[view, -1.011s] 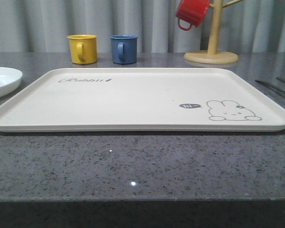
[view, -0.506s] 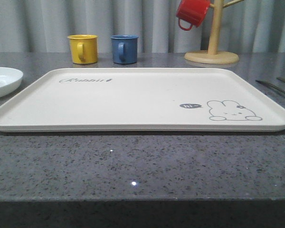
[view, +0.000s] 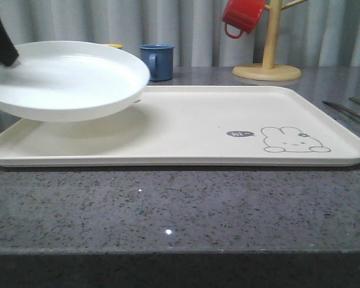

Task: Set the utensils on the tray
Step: 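Grasp the white plate with the left gripper and set it on the tray, then grasp the fork with the right gripper and carry it onto the tray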

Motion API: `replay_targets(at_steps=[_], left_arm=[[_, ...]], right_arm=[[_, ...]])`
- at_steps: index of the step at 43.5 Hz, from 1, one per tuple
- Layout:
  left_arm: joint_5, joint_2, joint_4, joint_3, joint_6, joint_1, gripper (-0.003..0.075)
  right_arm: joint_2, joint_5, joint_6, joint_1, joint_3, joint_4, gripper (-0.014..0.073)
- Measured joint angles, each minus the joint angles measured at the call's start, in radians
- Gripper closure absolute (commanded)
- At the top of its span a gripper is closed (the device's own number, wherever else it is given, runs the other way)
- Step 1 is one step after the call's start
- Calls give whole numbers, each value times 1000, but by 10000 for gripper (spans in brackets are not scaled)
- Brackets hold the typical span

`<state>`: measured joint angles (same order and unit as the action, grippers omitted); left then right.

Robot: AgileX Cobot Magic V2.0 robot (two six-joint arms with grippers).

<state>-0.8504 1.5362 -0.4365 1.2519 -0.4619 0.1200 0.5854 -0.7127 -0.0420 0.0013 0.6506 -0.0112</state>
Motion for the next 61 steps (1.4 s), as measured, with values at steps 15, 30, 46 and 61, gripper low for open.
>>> replay_targets(at_steps=[15,30,46,61], left_arm=[[58,159,-98,0,-2,75,500],[-40,-32,14,58,-2,122,434],[-44,-541,483,-318,377,543,435],[-40,-559,483,-328,380,544,435]], right_arm=[[0,0,0,0,0,0,160],[0,0,0,0,0,0,160],[0,6,0,0,0,0,160],[190,-127,12,44,128,26,160]])
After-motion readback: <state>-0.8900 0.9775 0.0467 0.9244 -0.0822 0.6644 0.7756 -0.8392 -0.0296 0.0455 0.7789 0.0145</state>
